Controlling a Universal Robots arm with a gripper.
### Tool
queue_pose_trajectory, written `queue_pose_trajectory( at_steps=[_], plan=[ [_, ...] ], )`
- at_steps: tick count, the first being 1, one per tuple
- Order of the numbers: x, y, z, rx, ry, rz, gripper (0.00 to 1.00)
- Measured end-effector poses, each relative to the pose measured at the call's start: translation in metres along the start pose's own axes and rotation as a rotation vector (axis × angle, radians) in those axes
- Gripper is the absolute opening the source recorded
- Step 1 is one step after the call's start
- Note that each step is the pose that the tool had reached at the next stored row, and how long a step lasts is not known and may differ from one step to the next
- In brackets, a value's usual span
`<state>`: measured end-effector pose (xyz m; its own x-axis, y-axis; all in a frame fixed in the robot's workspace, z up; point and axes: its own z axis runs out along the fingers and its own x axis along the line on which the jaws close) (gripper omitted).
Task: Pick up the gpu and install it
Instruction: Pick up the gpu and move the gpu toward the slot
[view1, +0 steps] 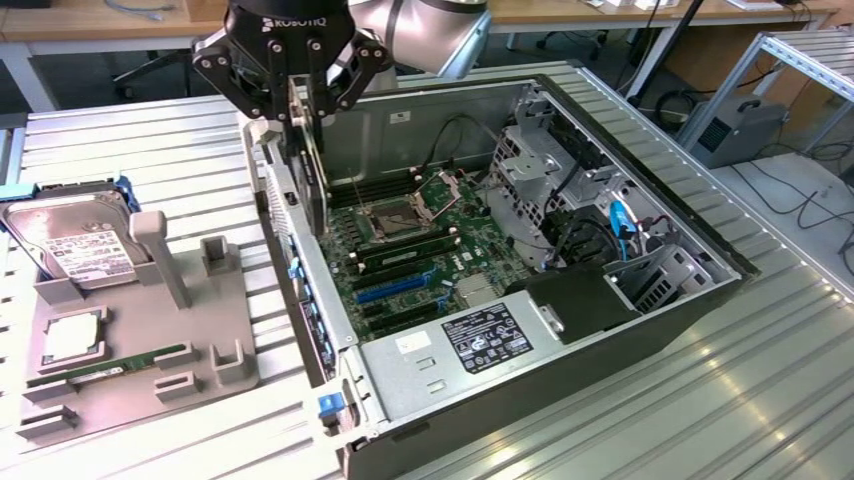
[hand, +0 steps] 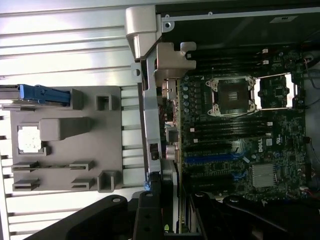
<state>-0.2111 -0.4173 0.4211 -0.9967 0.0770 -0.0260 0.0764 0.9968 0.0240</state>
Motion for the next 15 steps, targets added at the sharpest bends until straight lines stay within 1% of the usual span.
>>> queue_pose_trajectory(
  at_steps=[15],
  plan=[
    [-0.0086, 0.0006, 0.0003, -0.0001, -0.0001, 0.000, 0.27]
  ],
)
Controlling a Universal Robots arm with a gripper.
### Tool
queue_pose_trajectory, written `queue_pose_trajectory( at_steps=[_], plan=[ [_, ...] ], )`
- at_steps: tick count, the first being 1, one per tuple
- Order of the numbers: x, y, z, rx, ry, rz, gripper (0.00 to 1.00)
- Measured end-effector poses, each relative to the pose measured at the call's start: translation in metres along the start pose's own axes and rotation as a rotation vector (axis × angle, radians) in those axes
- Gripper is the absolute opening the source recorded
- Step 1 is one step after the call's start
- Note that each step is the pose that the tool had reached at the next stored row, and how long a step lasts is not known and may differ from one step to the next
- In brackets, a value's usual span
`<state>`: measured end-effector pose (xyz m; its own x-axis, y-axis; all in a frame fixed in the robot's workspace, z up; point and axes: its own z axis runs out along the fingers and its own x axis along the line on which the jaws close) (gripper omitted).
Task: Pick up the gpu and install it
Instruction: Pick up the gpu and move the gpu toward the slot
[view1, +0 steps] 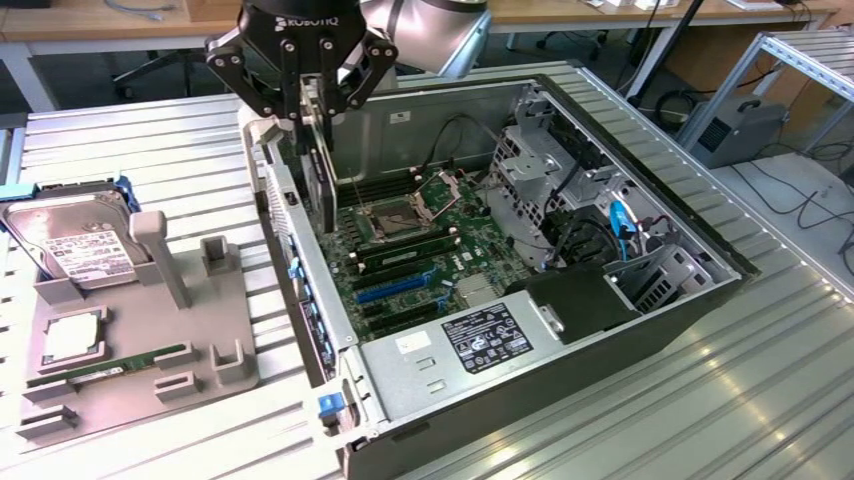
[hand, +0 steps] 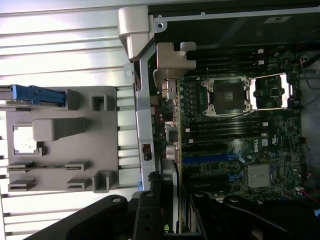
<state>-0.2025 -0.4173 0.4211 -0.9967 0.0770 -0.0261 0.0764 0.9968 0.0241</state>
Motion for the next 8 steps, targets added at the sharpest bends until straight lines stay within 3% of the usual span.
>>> queue_pose_trajectory(
  at_steps=[8],
  plan=[
    [-0.0031, 0.0003, 0.0001, 0.0001, 0.0000, 0.000, 0.27]
  ],
)
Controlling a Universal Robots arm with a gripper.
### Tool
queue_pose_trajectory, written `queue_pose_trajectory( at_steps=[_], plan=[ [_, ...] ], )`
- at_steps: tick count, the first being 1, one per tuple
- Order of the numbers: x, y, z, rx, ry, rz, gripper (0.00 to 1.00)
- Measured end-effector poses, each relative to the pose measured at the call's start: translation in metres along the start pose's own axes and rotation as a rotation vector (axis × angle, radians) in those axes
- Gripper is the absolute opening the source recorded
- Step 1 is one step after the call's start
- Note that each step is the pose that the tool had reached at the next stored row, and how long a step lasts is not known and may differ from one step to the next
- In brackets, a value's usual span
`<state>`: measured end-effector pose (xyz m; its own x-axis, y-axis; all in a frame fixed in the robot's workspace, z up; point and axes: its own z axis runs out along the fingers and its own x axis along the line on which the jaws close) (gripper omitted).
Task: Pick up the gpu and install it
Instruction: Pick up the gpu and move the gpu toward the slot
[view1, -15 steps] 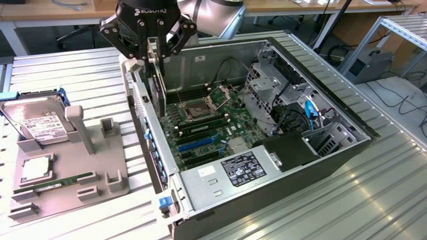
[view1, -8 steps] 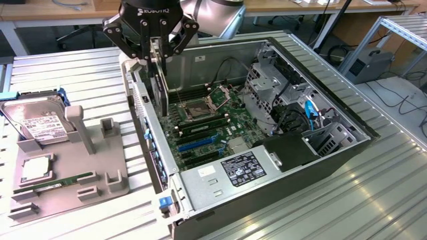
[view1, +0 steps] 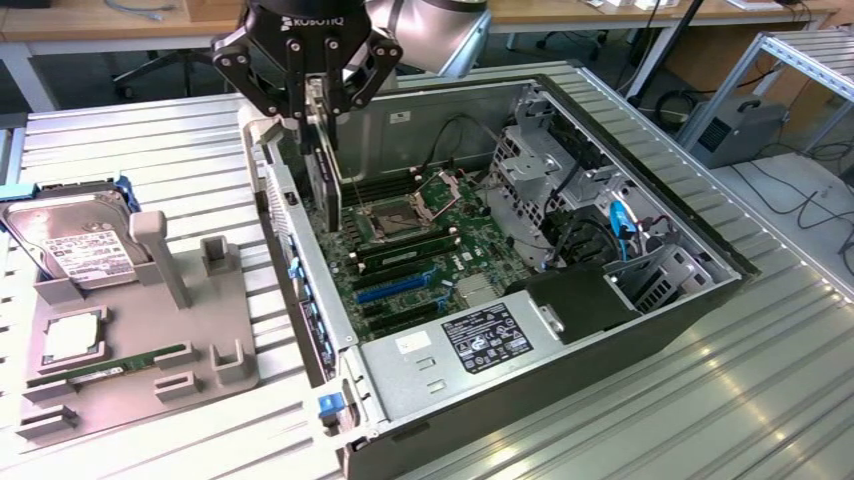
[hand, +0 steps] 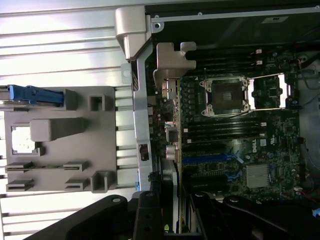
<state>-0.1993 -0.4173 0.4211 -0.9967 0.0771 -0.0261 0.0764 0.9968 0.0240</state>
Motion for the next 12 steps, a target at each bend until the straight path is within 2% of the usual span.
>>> queue_pose_trajectory(
  at_steps=[12],
  plan=[
    [-0.0066, 0.0005, 0.0002, 0.0000, 0.0000, 0.000, 0.27]
  ],
)
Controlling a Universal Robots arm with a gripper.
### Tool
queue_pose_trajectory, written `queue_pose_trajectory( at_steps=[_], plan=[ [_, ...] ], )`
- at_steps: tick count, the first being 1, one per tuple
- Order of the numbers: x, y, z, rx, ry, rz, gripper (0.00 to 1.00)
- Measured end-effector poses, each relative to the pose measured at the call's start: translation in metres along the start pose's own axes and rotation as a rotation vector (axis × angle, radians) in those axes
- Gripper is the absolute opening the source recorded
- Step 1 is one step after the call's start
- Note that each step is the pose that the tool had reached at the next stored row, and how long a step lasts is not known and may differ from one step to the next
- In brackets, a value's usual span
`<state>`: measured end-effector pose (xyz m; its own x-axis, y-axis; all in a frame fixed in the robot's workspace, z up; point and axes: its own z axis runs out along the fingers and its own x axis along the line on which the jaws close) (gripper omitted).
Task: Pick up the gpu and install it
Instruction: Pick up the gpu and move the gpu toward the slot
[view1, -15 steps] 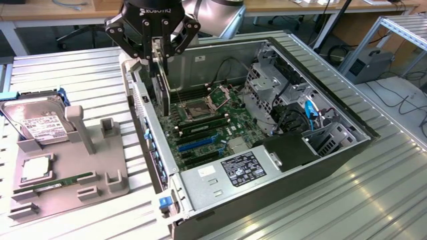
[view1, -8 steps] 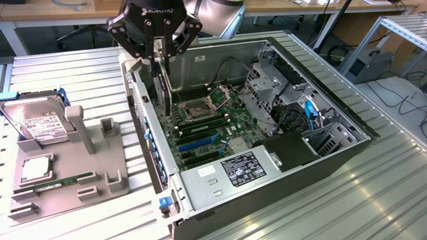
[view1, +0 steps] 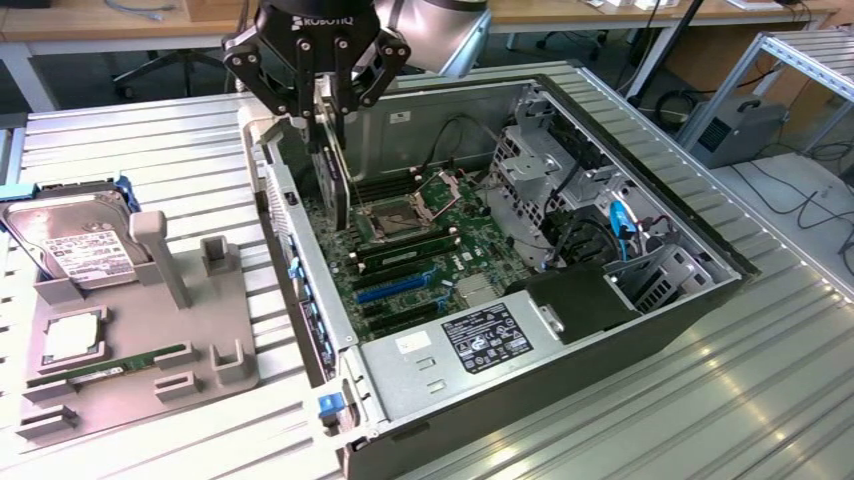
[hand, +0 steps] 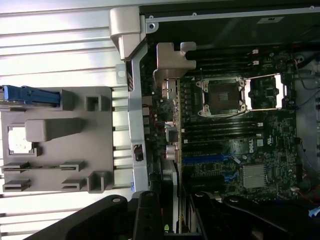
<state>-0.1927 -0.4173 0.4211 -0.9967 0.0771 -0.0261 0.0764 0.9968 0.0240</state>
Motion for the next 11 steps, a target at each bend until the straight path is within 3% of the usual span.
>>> queue_pose_trajectory(
  at_steps=[11],
  plan=[
    [-0.0101, 0.0008, 0.0004, 0.0000, 0.0000, 0.000, 0.27]
  ],
)
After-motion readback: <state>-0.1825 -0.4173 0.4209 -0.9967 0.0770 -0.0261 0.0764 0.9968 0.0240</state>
